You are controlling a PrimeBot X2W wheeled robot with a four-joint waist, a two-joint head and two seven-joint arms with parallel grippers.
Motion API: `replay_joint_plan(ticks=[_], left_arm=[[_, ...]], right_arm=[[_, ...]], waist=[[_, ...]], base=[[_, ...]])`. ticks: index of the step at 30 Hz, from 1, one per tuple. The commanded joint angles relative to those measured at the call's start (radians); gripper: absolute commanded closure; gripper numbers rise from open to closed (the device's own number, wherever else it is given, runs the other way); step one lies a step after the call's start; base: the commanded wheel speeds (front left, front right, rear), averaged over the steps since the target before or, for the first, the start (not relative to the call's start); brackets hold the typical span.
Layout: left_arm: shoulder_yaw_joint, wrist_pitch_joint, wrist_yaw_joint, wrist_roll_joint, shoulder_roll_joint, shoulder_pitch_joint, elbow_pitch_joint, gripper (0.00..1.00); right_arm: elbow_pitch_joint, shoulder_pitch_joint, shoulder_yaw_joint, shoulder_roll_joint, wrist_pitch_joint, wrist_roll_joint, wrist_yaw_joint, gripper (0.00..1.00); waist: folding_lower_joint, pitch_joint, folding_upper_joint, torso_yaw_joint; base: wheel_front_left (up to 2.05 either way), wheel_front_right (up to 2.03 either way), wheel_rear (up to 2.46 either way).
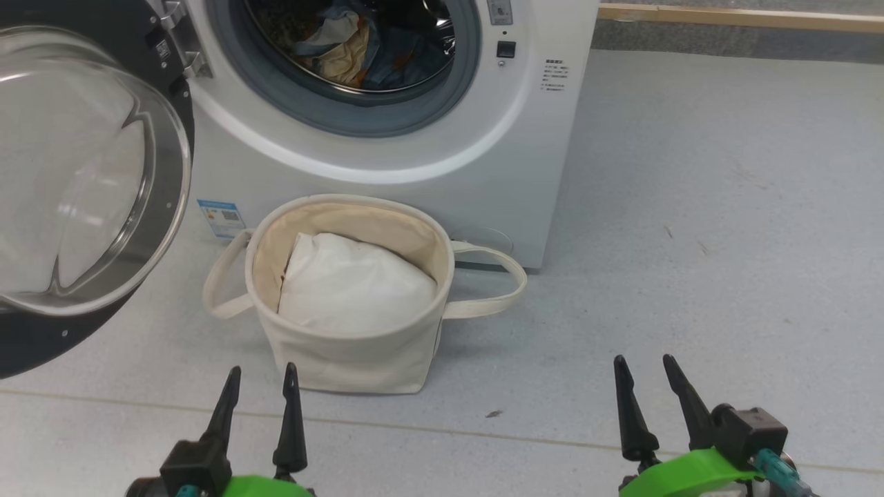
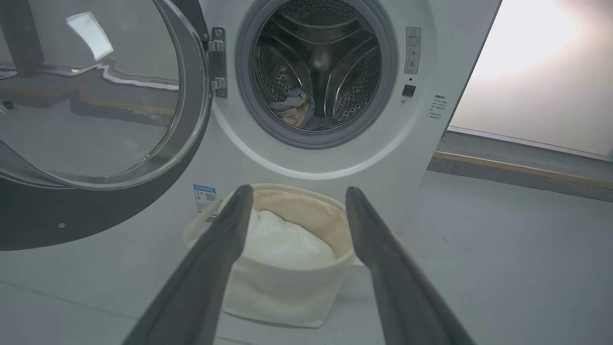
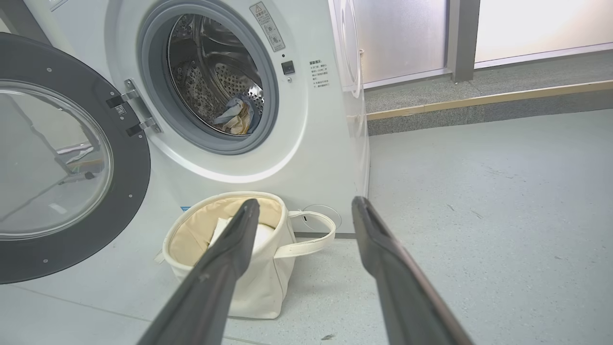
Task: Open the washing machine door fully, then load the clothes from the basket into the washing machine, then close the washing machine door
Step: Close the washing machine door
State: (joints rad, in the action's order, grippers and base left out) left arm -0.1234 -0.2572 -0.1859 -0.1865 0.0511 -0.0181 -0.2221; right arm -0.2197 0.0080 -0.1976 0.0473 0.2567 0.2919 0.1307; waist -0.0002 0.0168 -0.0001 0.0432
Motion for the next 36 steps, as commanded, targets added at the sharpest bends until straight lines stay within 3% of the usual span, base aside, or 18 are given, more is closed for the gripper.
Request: replay_joint_plan(ticks=[1, 14, 36], left_arm=[[0.022, -0.005, -0.007, 0.007, -0.001, -0.027, 0.029, 0.00], [-0.008, -0.005, -0.016, 0.005, -0.001, -0.023, 0.024, 0.00], [-0.004, -0.005, -0.015, 0.023, -0.001, -0.006, 0.033, 0.00]], right_arm=[[0.032, -0.022, -0.022, 0.003, 0.005, -0.005, 0.000, 0.00], [0.073, -0.016, -0.040, 0.003, 0.005, -0.002, 0.000, 0.00], [0.098, -0.007, -0.097, 0.003, 0.005, -0.006, 0.000, 0.00]], waist=[[0.0002, 0.001, 0.0001, 0.005], [0.0002, -0.003, 0.0001, 0.100], [0.0002, 0.002, 0.0001, 0.403]], base=[[-0.33, 0.33, 0.00], [-0.02, 0.02, 0.00], [0.00, 0.00, 0.00]])
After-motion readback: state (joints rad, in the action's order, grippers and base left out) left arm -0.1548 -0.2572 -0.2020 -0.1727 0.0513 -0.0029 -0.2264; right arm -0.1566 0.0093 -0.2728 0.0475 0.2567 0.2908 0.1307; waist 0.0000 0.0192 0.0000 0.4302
